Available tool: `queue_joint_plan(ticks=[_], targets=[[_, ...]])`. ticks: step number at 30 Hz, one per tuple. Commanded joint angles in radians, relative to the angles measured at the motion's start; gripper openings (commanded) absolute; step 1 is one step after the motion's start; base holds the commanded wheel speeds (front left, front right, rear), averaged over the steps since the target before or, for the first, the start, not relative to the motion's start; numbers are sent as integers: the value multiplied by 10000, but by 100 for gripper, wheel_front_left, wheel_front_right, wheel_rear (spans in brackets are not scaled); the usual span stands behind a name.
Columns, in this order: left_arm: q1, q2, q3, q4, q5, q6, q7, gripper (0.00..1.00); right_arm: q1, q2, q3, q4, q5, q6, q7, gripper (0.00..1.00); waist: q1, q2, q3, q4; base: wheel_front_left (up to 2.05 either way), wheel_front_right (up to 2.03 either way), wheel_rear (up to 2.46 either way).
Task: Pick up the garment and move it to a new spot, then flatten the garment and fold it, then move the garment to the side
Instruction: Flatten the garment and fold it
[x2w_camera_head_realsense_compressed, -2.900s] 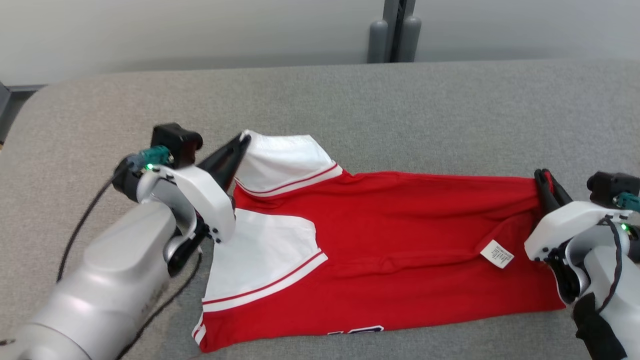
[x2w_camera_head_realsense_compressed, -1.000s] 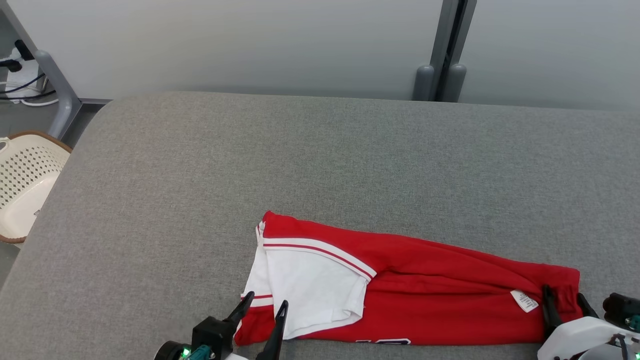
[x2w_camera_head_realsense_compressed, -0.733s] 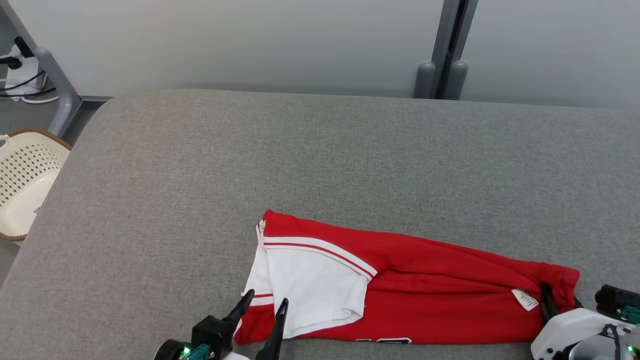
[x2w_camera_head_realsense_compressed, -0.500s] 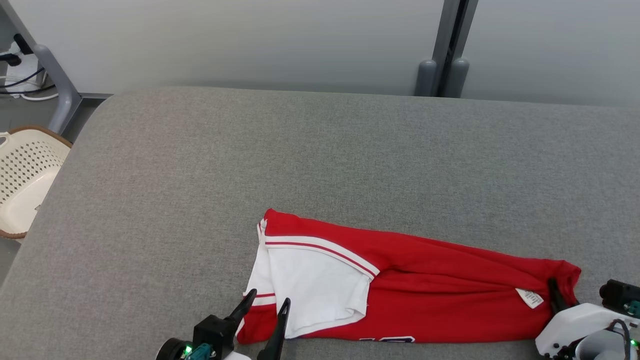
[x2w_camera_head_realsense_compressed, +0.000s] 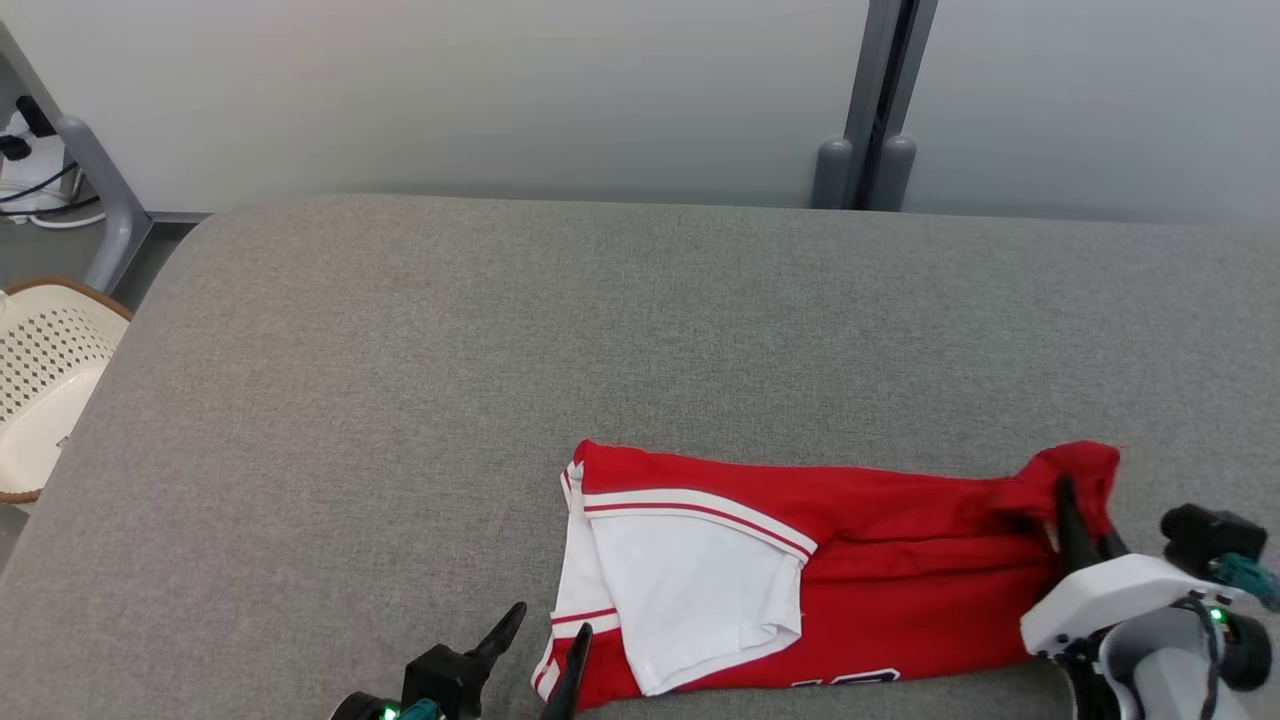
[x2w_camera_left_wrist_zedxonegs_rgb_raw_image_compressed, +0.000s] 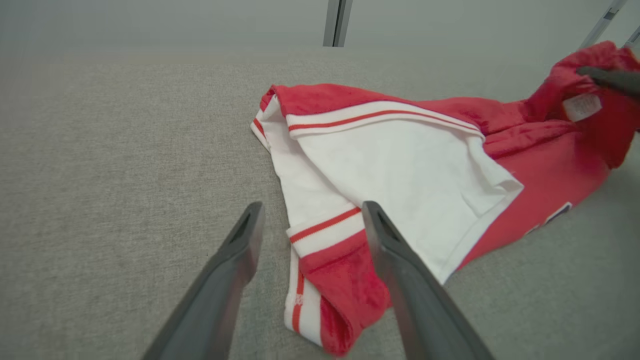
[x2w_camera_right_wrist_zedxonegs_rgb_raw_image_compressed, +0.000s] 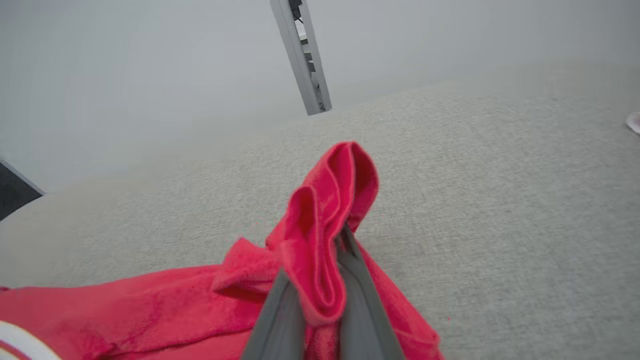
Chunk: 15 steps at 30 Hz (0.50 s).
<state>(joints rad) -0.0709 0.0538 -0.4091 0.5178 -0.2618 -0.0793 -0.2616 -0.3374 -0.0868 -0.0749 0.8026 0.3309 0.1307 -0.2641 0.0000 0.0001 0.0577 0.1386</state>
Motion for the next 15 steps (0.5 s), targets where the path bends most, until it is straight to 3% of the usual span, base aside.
queue_joint_plan(ticks=[1, 9, 15], targets=[[-17, 46, 2, 92, 17, -35, -42, 100, 91, 39, 168, -82, 112, 0, 8, 0, 0, -1, -61, -13, 0, 0, 0], [-112, -1, -64, 579, 36, -143, -42, 100, 253, 310, 2945, -891, 1257, 0, 334, 0, 0, -1, -266, 161, 0, 0, 0], [-150, -7, -127, 320, 96, 42, -42, 100, -83, 333, 5081, -1340, 2358, 0, 671, 0, 0, -1, -199, 799, 0, 0, 0]])
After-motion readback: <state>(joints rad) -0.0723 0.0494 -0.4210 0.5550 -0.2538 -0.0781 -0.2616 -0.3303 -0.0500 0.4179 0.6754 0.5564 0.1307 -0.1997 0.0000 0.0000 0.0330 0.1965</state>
